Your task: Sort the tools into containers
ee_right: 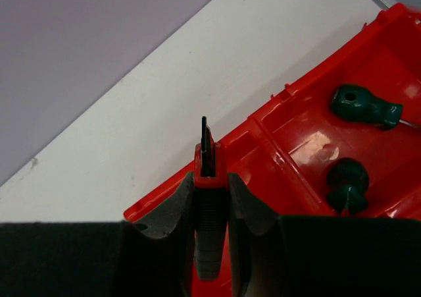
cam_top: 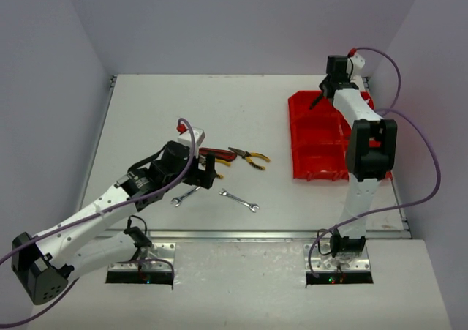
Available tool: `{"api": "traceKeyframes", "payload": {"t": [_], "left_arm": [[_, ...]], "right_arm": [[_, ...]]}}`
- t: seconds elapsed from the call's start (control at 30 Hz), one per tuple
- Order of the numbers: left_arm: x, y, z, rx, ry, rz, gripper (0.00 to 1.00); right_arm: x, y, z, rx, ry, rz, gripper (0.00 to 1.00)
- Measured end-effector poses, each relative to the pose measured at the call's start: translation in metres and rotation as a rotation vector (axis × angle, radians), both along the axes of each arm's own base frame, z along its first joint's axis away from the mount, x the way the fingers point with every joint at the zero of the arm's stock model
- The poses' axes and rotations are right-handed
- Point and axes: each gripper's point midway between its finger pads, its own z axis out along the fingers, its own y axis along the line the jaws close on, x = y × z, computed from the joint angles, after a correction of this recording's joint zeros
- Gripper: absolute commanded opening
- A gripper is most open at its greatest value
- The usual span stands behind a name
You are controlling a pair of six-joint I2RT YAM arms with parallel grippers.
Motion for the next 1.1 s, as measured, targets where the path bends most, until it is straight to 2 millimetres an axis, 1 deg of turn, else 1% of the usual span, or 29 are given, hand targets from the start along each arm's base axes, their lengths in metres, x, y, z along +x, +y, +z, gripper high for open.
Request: {"api": "traceKeyframes", "payload": {"t": [0.07,0.17,0.23,0.27,0.33,0.37,0.47,0.53,0.63,0.67,0.7,0.73,0.8,0.83,0.87,0.93,1.03,1.1], "left_arm": [[0.001,0.002,0.000,0.003,-0.003,0.012,1.00],[0.003,0.005,0.001,0.005,-0.010,0.038,1.00],[0.004,0.006,0.002,0.001,-0.011,0.053,1.00],[0.005,0.006,0.003,-0.002,-0.010,0.063,1.00],[0.007,0.007,0.008,-0.021,-0.009,0.097,1.00],[0.009,0.007,0.011,-0.035,-0.009,0.117,1.00],[0.015,0.005,0.018,-0.074,-0.012,0.170,1.00],[0.017,0.003,0.019,-0.107,-0.004,0.203,1.00],[0.026,-0.003,0.016,-0.157,0.010,0.257,1.00],[0.029,-0.005,0.013,-0.168,0.022,0.281,1.00],[0.033,-0.007,0.010,-0.172,0.036,0.306,1.00],[0.037,-0.009,0.006,-0.175,0.049,0.332,1.00],[0.046,-0.013,-0.001,-0.184,0.086,0.408,1.00],[0.051,-0.015,-0.003,-0.196,0.102,0.452,1.00],[0.057,-0.017,-0.003,-0.208,0.118,0.497,1.00],[0.071,-0.023,-0.003,-0.240,0.138,0.582,1.00],[0.090,-0.027,-0.003,-0.265,0.174,0.715,1.00],[0.104,-0.029,-0.001,-0.290,0.192,0.800,1.00]], "right_arm": [[-0.003,-0.001,-0.005,0.004,0.011,-0.001,0.47],[-0.008,0.004,-0.012,0.025,0.012,0.013,0.73],[-0.014,0.010,-0.013,0.041,0.019,0.029,0.92],[-0.016,0.012,-0.012,0.047,0.020,0.039,0.99],[-0.019,0.017,-0.002,0.065,0.011,0.059,0.99],[-0.021,0.020,0.006,0.070,0.003,0.070,0.99],[-0.028,0.025,0.044,0.079,-0.049,0.101,0.99],[-0.036,0.028,0.073,0.079,-0.083,0.123,0.99],[-0.064,0.036,0.119,0.094,-0.114,0.172,0.99],[-0.077,0.043,0.135,0.107,-0.142,0.208,0.99],[-0.092,0.050,0.147,0.124,-0.166,0.246,0.99],[-0.108,0.057,0.157,0.141,-0.188,0.284,0.99],[-0.144,0.074,0.165,0.182,-0.228,0.367,0.99],[-0.162,0.083,0.160,0.203,-0.240,0.407,0.99],[-0.183,0.095,0.147,0.227,-0.235,0.451,0.99],[-0.224,0.121,0.107,0.272,-0.167,0.530,0.99],[-0.269,0.153,0.052,0.300,-0.034,0.632,0.99],[-0.290,0.166,0.027,0.314,0.046,0.683,0.99]]}}
